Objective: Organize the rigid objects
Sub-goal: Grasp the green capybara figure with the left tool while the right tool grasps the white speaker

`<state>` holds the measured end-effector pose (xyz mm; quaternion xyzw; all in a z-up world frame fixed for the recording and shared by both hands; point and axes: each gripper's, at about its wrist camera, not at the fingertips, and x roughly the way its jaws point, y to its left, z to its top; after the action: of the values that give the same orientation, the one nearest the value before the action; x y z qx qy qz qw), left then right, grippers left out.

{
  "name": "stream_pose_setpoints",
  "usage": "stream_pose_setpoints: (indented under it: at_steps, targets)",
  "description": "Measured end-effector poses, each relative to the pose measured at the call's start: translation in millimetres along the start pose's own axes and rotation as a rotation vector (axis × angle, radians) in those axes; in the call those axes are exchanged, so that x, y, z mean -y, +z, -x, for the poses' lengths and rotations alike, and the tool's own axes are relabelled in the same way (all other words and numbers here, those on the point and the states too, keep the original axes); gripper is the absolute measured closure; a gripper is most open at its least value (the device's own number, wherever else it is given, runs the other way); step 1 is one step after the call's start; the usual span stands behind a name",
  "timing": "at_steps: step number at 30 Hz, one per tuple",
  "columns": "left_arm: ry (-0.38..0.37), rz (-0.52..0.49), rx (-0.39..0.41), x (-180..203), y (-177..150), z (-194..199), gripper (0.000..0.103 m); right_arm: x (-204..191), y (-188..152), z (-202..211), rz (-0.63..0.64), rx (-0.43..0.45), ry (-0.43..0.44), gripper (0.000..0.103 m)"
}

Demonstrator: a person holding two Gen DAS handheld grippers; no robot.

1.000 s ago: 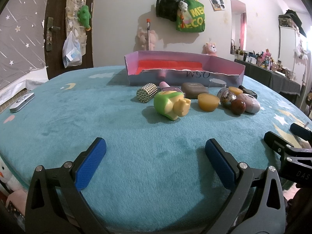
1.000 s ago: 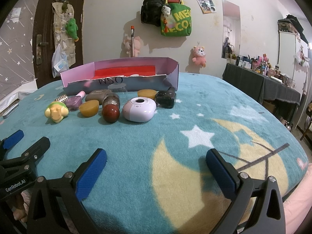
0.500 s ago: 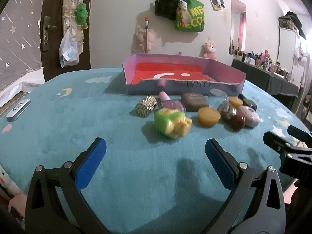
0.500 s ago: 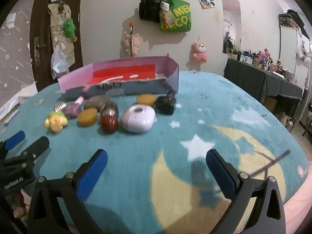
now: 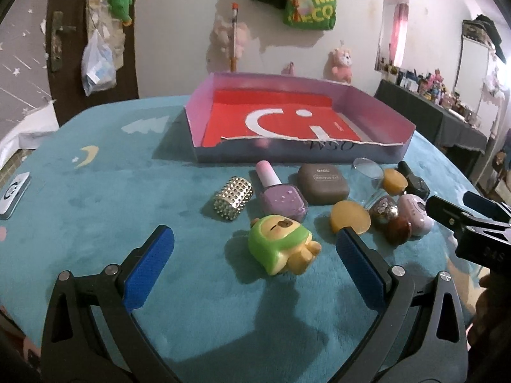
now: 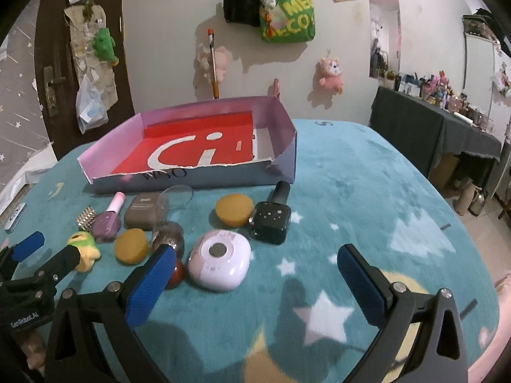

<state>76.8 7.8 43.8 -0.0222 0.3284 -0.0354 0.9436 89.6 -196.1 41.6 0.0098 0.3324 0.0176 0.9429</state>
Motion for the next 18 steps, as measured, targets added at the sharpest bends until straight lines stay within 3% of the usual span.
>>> stream_pose_setpoints:
  at_steps: [5,12,18]
  targets:
    - [-0.017,-0.028,-0.032,4.7,6.9,-6.9,0.006,-0.4,8.5,-14.1,0.011,-0.059,0.024,0.0]
    - [-0.045,-0.052,-0.091,8.1,14.5,-20.8,0.024,-5.6,10.3,-34.6,0.037,-0.158,0.053,0.008]
    - [-0.105,-0.055,-0.185,10.8,12.9,-36.3,0.054,-4.0,7.1,-44.4,0.024,-0.214,0.117,0.024]
